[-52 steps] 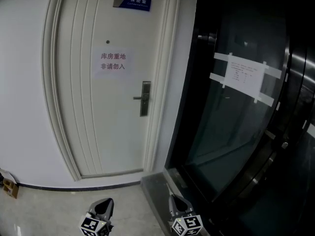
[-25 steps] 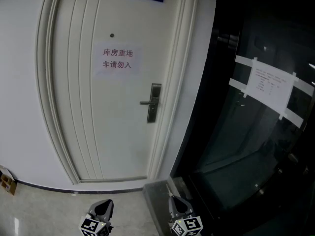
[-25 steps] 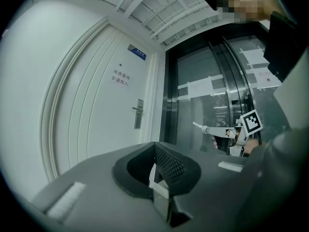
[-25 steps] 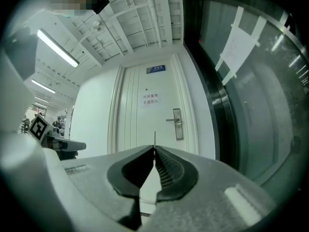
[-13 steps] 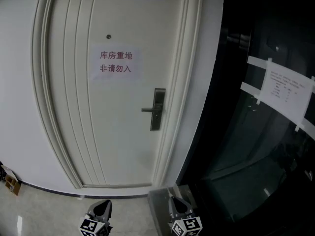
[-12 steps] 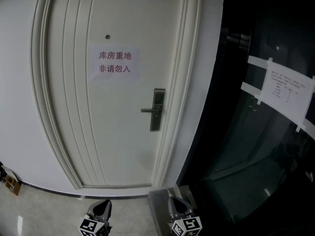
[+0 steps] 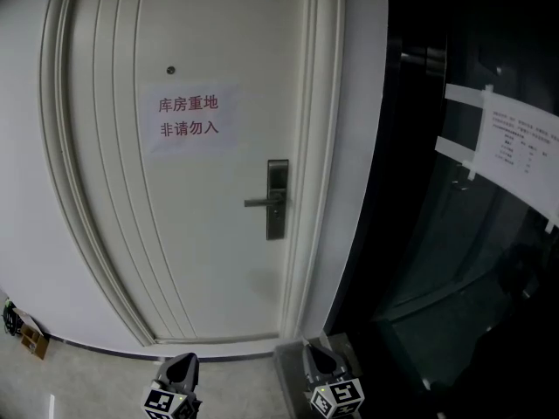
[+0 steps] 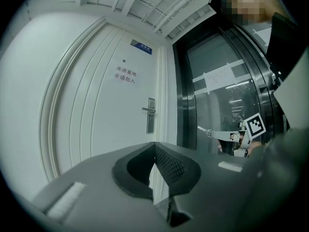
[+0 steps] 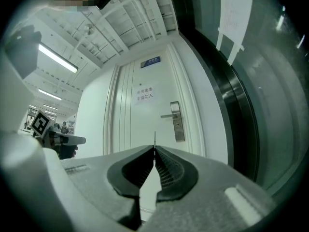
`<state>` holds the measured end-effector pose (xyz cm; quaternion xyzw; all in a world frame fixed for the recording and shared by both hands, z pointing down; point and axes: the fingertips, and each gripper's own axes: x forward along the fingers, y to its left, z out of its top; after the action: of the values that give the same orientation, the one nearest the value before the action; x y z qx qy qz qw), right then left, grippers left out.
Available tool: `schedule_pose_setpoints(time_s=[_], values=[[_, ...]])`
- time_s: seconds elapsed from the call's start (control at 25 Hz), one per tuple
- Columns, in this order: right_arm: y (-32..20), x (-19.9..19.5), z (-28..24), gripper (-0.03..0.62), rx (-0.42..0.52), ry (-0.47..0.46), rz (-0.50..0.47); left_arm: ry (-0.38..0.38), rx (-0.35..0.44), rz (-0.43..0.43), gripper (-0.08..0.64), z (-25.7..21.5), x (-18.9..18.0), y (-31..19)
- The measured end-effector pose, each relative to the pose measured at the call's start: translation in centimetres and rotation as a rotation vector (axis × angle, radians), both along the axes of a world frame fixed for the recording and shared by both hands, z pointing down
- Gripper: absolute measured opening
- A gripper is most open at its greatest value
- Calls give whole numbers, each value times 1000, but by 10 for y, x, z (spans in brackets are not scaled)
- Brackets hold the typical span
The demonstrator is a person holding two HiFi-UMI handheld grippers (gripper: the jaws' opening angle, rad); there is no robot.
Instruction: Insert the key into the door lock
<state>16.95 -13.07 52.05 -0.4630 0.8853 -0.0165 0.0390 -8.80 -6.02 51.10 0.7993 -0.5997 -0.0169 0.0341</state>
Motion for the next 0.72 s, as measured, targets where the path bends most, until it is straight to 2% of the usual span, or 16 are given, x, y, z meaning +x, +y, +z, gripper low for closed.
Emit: schedule_pose_setpoints(time_s=[0.32,0.72], values=[[-22,-10,-11,11,9,-6,-16,-6,-4,24,3,1,9,-33],[-97,-16,6,11,27,-15,48,-9,6,76,3,4,-8,-112]])
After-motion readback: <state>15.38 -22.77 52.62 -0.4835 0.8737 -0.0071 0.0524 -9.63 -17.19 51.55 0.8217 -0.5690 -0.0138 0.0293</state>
